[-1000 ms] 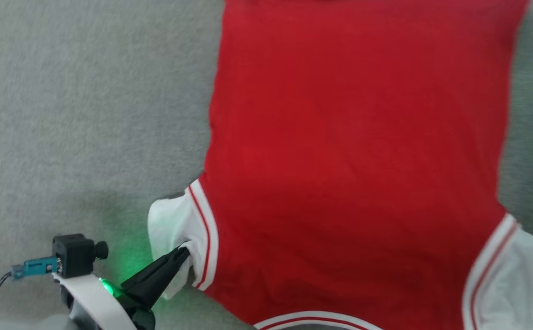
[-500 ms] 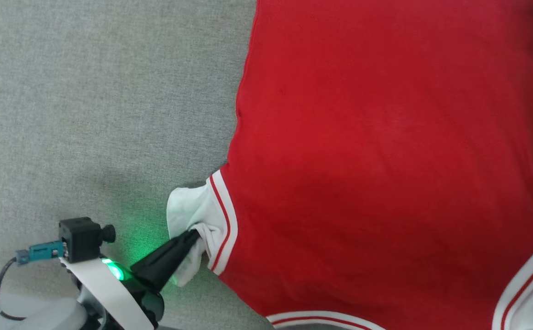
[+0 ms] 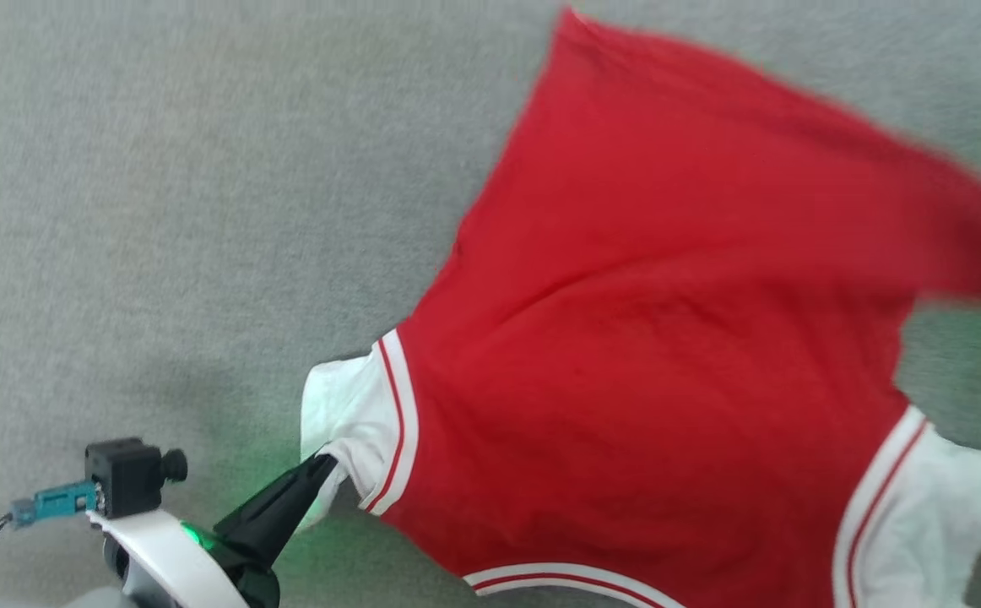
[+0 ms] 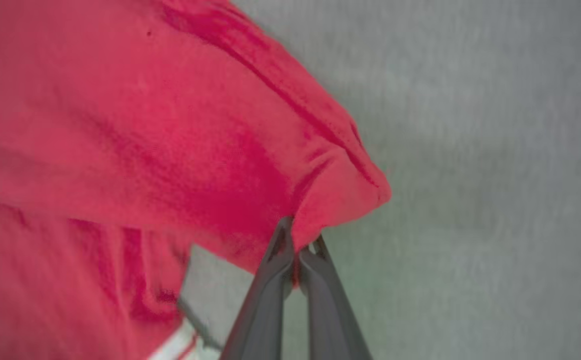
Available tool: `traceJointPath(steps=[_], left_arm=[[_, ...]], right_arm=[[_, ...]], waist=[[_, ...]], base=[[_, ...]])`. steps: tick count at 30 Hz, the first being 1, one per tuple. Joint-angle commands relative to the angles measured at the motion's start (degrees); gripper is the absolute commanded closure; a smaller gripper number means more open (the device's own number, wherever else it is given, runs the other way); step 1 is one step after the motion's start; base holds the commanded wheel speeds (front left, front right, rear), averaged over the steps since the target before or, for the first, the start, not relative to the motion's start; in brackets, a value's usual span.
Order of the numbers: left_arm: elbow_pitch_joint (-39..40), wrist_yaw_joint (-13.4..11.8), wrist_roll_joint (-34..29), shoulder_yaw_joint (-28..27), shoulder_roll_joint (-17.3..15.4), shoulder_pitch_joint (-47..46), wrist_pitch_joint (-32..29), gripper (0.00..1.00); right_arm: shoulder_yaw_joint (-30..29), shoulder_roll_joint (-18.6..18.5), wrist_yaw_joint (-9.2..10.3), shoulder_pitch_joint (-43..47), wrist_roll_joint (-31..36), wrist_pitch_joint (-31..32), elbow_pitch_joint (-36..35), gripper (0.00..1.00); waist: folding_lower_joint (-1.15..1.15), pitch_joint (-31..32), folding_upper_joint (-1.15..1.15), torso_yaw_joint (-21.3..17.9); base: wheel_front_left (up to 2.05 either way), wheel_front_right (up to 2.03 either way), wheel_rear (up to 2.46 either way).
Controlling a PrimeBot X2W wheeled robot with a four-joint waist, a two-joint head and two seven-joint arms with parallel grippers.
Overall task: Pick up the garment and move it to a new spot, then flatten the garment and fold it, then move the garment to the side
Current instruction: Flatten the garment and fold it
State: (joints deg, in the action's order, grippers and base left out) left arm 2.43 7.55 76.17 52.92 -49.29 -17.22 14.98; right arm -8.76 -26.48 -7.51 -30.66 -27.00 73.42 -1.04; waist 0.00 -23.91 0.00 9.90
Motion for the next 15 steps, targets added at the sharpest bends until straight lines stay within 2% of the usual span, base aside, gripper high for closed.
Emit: traceJointPath(steps=[1, 6, 8, 9, 12, 15], left_arm=[[-0.22, -0.13, 0.83, -0.57, -0.01, 1.06, 0.27, 1.0], [-1.17, -0.13, 0.57, -1.56, 0.25, 2.5, 0.27, 1.0], [-1.64, -0.13, 0.15, -1.79, 0.57, 2.72, 0.27, 1.0], [-2.35, -0.13, -0.03, -1.96, 0.91, 2.88, 0.27, 1.0], [-2.98, -0.13, 0.0, -2.29, 1.5, 2.81, 0.27, 1.0], [-3.18, -0.13, 0.04, -2.46, 1.7, 2.63, 0.27, 1.0]], right_arm=[[-0.46, -0.7, 0.04, 5.55, -2.17, 2.69, -4.1, 1.0], [-3.51, 1.66, 0.04, 22.84, -7.74, 8.25, -17.1, 1.0], [-3.65, 3.78, 0.04, 28.98, -8.73, 9.39, -22.04, 1.0], [-3.12, 5.99, 0.05, 34.25, -9.16, 9.48, -25.88, 1.0], [-0.63, 8.37, 0.04, 40.43, -8.63, 9.23, -29.17, 1.0], [1.76, 9.32, 0.04, 43.1, -8.53, 8.86, -29.25, 1.0]], waist=[[0.0, 2.26, 0.0, -2.01], [0.0, 3.61, 0.0, -3.14], [0.0, 4.05, 0.0, -3.33], [0.0, 4.41, 0.0, -3.52], [0.0, 4.78, 0.0, -3.72], [0.0, 4.88, 0.0, -3.84]], base=[[0.0, 0.0, 0.0], [0.0, 0.0, 0.0], [0.0, 0.0, 0.0], [0.0, 0.0, 0.0], [0.0, 0.0, 0.0], [0.0, 0.0, 0.0]])
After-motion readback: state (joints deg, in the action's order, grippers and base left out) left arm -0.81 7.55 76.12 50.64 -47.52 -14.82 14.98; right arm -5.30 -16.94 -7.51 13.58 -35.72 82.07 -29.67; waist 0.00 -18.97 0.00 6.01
